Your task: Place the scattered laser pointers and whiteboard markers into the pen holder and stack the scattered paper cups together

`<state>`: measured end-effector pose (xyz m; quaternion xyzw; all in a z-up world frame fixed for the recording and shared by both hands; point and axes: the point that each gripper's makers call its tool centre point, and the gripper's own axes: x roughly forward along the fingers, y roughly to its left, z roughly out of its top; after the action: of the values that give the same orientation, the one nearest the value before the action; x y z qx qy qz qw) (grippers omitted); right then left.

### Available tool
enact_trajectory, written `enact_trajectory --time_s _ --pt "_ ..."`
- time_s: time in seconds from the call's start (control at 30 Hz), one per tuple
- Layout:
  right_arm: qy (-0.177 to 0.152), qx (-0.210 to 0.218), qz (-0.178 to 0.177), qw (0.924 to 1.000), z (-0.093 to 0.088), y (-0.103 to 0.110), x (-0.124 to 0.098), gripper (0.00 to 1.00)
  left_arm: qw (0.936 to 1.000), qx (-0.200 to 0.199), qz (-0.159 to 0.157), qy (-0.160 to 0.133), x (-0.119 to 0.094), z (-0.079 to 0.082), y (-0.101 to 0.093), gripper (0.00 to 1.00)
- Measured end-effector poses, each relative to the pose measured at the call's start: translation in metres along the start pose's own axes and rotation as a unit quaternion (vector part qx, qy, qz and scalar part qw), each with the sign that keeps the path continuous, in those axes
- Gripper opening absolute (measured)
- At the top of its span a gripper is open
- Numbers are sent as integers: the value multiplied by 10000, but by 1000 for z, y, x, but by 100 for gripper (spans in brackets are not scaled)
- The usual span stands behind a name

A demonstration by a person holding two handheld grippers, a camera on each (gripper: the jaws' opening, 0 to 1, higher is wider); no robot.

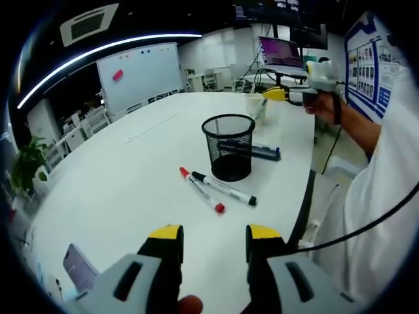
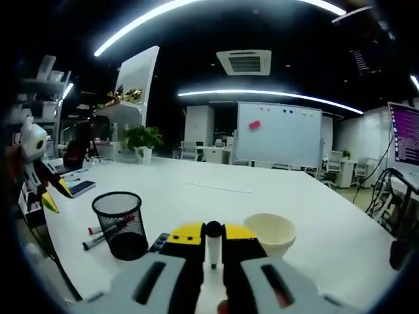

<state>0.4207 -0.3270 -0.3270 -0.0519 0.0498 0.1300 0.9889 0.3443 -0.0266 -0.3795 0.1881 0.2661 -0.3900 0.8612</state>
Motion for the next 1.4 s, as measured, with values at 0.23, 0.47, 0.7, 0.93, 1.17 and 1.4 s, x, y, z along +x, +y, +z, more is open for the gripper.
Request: enact_trajectory --time_s 0.23,0.47,0.7,0.93,1.17,1.4 --pt "-52 4 38 10000 6 3 0 10 10000 0 -3 -4 0 -1 2 39" --pt "-111 48 53 9999 10 4 0 10 10000 -6 5 0 -1 -1 1 39" --pt "-115 15 111 9999 10 8 1 10 10000 -23 1 2 0 -2 1 39" --pt "-173 49 143 9997 15 9 0 10 10000 -12 -3 1 0 -1 1 39" --pt "-242 -54 191 9995 23 13 1 10 10000 -30 2 7 1 -1 1 39" --pt "-325 -105 209 9992 30 14 3 10 10000 2 -8 33 1 -3 2 39"
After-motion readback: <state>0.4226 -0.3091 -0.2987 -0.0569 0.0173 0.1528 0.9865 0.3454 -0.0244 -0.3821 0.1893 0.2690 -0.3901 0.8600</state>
